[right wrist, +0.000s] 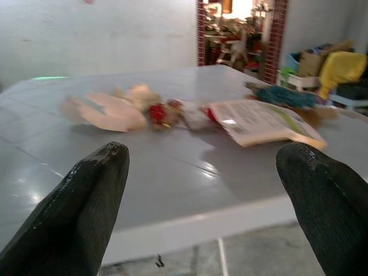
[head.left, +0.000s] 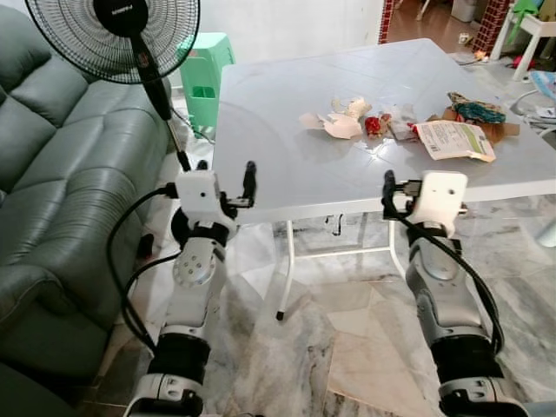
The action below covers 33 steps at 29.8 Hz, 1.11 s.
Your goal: Picking trash to rubbish bin
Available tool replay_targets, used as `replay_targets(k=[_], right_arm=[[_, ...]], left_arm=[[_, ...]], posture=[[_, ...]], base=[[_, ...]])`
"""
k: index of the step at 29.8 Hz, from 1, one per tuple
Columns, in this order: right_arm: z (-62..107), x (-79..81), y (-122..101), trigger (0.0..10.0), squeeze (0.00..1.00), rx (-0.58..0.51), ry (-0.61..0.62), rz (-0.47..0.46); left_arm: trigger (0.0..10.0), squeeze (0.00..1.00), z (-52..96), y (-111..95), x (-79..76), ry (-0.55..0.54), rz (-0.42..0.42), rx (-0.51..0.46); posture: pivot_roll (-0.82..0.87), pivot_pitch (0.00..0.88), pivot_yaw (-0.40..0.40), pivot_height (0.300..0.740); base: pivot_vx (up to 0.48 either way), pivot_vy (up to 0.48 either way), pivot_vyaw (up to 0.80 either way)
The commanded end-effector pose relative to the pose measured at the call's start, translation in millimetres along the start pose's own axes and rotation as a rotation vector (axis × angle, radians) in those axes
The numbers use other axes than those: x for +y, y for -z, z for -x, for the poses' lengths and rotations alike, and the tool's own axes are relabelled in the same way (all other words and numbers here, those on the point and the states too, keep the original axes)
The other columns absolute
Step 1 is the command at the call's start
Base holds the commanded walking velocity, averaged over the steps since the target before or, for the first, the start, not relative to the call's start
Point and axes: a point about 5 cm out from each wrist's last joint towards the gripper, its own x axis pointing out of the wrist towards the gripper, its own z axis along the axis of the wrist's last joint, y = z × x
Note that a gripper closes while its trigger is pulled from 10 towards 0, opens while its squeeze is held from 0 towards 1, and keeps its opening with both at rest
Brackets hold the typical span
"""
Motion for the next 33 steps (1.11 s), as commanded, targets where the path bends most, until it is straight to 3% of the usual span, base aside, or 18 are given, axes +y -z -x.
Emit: replay_targets(k=[1, 8, 14, 25, 33], right_arm=[[1.8, -1.1, -2, 10.0, 0.00, 0.000, 0.009, -0.006], [7.4, -4.9, -2, 10.0, 0.00, -0.003, 0.021, 0.022], [9.3, -6.7, -6, 10.0, 0.00, -0.003, 0.007, 0.071], [-0.3, 4.3, -14, 10.0, 0.00, -0.012, -0.075, 0.080], [-2.3, 6.2, -10, 10.0, 0.00, 0.003, -0.075, 0.063]], left_arm=[[10.0, 0.00, -1.6, 2, -2.0, 0.024, 0.016, 0.008], [10.0, 0.00, -0.2, 8, -6.0, 0.032, 0.024, 0.019], [10.0, 0.00, -2.0, 10, -9.6, 0.037, 0.020, 0.012], [10.0, 0.00, 7.5, 13, 8.4, -0.044, 0.038, 0.002], [10.0, 0.00, 4.5, 8, 14.6, -0.058, -0.001, -0.007]], posture=[[-0.21, 0.000, 0.133, 0.740], [-0.24, 0.010, 0.144, 0.740], [-0.25, 0.019, 0.088, 0.740], [-0.21, 0.035, 0.055, 0.740], [-0.17, 0.038, 0.059, 0.740]], base=[[0.000, 0.000, 0.00], [0.000, 0.000, 0.00], [0.000, 0.000, 0.00], [0.000, 0.000, 0.00], [0.000, 0.000, 0.00]])
